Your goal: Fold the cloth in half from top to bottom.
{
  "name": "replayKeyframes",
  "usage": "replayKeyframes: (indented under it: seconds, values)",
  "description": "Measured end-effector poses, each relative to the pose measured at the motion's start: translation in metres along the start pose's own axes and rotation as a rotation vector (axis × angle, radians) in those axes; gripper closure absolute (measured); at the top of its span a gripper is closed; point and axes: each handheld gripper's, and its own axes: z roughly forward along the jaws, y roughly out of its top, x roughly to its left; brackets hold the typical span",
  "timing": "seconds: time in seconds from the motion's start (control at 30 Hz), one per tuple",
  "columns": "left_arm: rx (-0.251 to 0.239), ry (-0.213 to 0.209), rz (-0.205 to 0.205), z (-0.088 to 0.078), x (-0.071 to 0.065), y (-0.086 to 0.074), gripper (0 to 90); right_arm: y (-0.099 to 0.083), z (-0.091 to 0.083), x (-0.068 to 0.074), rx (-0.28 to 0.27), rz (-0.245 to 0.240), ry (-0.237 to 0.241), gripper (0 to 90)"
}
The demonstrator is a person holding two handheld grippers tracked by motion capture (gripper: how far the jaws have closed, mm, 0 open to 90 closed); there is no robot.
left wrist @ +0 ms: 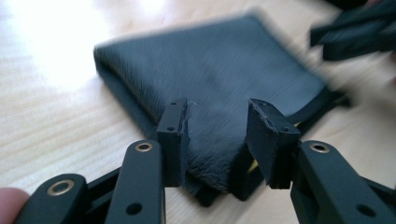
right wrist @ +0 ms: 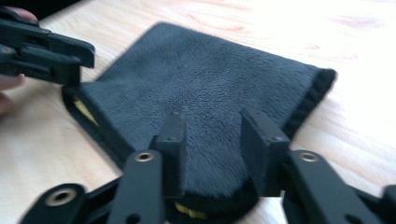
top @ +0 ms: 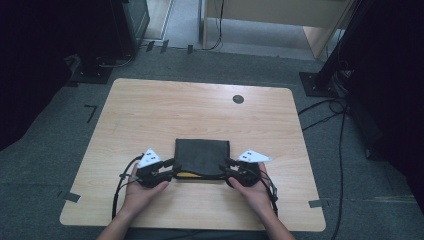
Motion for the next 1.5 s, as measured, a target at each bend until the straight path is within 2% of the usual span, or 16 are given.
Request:
replayKeyframes:
  seconds: [0.03, 0.1, 0.23, 0.27, 0.33, 0.4, 0.53, 0.6, 0.67, 0.77, 0.83, 0.93, 1.07, 1.17, 1.33, 1.5]
  values:
    - [0.025, 0.024, 0.044, 0.002, -0.004, -0.002, 58.7, 0.0, 0.007, 0.007, 0.016, -0.035, -0.035, 55.7]
    - [0.052, 0.081, 0.122, 0.003, -0.01, -0.006, 56.8, -0.002, 0.014, 0.012, 0.044, -0.051, -0.105, 48.6]
    - [0.057, 0.094, 0.142, -0.001, -0.008, -0.012, 54.2, -0.012, 0.013, 0.007, 0.091, -0.062, -0.151, 46.1]
    - [0.053, 0.075, 0.124, -0.002, -0.006, -0.013, 53.7, -0.014, 0.012, 0.006, 0.103, -0.063, -0.158, 43.7]
    - [0.046, 0.065, 0.112, -0.006, -0.003, -0.012, 49.6, -0.017, 0.008, 0.001, 0.098, -0.018, -0.135, 43.0]
    - [0.028, 0.057, 0.074, -0.011, 0.002, -0.01, 43.2, -0.013, 0.004, 0.002, 0.078, -0.006, -0.15, 42.3]
    - [0.005, 0.139, -0.018, -0.028, 0.018, -0.008, 30.9, 0.005, 0.003, 0.014, 0.022, -0.011, -0.137, 38.6]
    - [0.018, 0.162, -0.046, -0.035, 0.026, -0.01, 28.0, 0.011, 0.01, 0.019, 0.024, -0.012, -0.125, 37.5]
    - [0.025, 0.154, -0.082, -0.043, 0.034, -0.014, 28.0, 0.017, 0.021, 0.024, 0.025, 0.022, -0.112, 37.1]
    - [0.035, 0.194, -0.084, -0.056, 0.04, -0.026, 25.7, 0.02, 0.04, 0.03, 0.046, -0.003, -0.138, 37.2]
    - [0.039, 0.213, -0.113, -0.065, 0.047, -0.034, 25.0, 0.02, 0.051, 0.031, 0.088, -0.017, -0.161, 36.7]
    - [0.04, 0.237, -0.147, -0.075, 0.056, -0.039, 24.2, 0.017, 0.066, 0.029, 0.14, 0.009, -0.195, 33.2]
    - [0.068, 0.295, -0.137, -0.078, 0.068, -0.044, 23.1, 0.014, 0.073, 0.034, 0.142, -0.078, -0.239, 33.1]
    - [0.105, 0.31, -0.124, -0.076, 0.072, -0.046, 22.2, 0.016, 0.076, 0.033, 0.141, -0.072, -0.244, 33.5]
    - [0.111, 0.317, -0.128, -0.077, 0.072, -0.048, 22.1, 0.025, 0.092, 0.027, 0.115, -0.079, -0.247, 33.8]
    - [0.112, 0.324, -0.129, -0.077, 0.073, -0.049, 21.6, 0.045, 0.119, 0.015, 0.116, -0.078, -0.243, 33.9]
